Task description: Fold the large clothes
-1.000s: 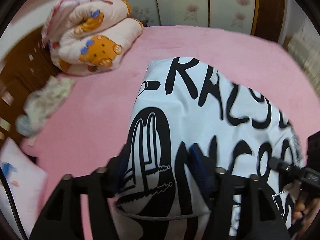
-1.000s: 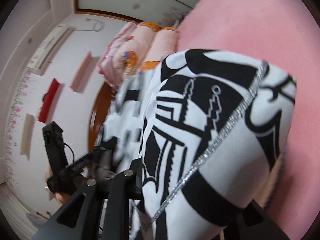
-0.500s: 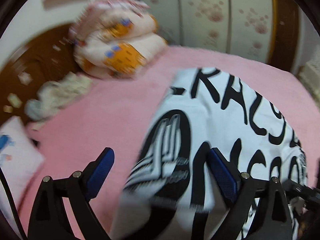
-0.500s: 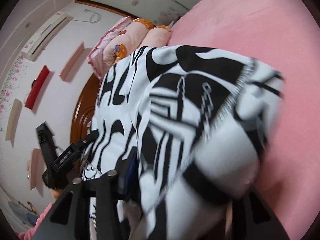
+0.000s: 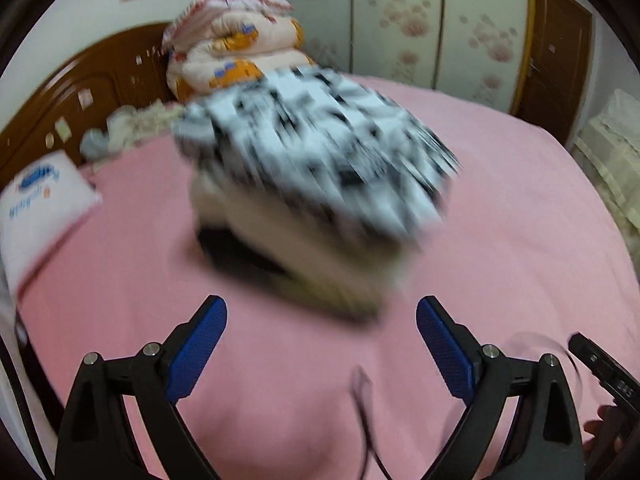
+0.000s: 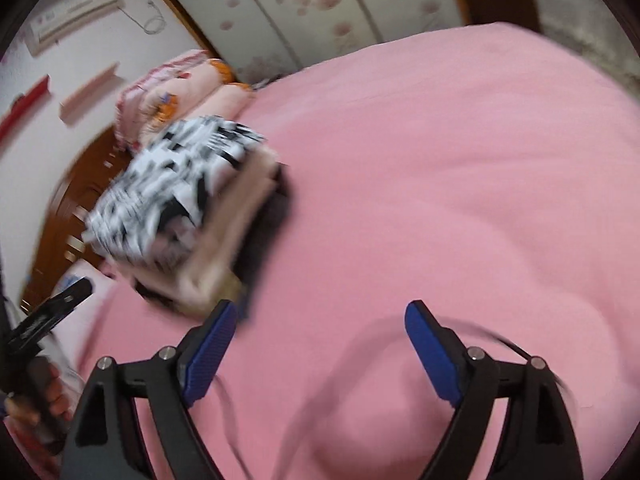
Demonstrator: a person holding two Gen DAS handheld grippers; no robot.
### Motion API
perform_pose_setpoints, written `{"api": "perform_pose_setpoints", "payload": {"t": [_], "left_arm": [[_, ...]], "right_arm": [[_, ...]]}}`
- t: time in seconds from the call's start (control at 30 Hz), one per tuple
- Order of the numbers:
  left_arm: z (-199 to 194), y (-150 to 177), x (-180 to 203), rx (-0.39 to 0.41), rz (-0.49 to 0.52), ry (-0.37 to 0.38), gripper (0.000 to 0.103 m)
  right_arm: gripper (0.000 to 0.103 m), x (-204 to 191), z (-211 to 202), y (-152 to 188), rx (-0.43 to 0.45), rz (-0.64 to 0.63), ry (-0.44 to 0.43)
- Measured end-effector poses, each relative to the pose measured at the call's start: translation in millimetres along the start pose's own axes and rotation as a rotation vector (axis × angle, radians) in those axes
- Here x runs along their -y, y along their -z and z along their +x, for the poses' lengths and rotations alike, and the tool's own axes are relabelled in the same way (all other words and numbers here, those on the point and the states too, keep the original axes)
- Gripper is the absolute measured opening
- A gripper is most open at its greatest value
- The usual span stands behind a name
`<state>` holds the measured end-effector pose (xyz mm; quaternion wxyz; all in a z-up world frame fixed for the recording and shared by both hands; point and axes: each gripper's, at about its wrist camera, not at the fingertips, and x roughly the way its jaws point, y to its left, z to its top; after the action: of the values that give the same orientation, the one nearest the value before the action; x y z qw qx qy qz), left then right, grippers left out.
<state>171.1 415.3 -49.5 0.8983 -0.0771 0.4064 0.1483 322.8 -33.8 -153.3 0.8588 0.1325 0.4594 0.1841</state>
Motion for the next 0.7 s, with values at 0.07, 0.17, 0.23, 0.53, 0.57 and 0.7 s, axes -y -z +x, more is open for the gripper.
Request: {"api": "perform_pose_setpoints", "payload": {"t": [0.07,0.17,0.23,0.53,0.57,0.7], "left_arm": [[-26.1,45.0,19.5,-0.044,-0.011,0.032,0.095],[-72.1,105.1,49.0,-0.077,0.019,0.046,0.095],[-111.4,144.4,72.2,-0.073,0.089,0.038,0.095],[-265.8,221.1,103.7,-0.099,0.217,0.130,0.095],[-278.0,222.8,103.4,-0.097,0.229,0.128,0.095],[-340.4,236.6,99.0,-0.127,0.226,0.179,0.095]], "right_arm": [[0.088,19.9,-31.7,26.0,-0.010,-0.003,0.048],[0.088,50.5,-91.4,74.7,-0.042,0.002,0.107],[0.088,65.0,-135.3,110.1,-0.057,0.015,0.126],[0.088,77.0,-312.2,225.8,-0.079,-0.049,0.181],[0.088,74.4,-329.3,234.6,-0.094,-0.051,0.187],[0.088,68.2,-380.6,252.6,-0.113,-0.004,0.205]]}}
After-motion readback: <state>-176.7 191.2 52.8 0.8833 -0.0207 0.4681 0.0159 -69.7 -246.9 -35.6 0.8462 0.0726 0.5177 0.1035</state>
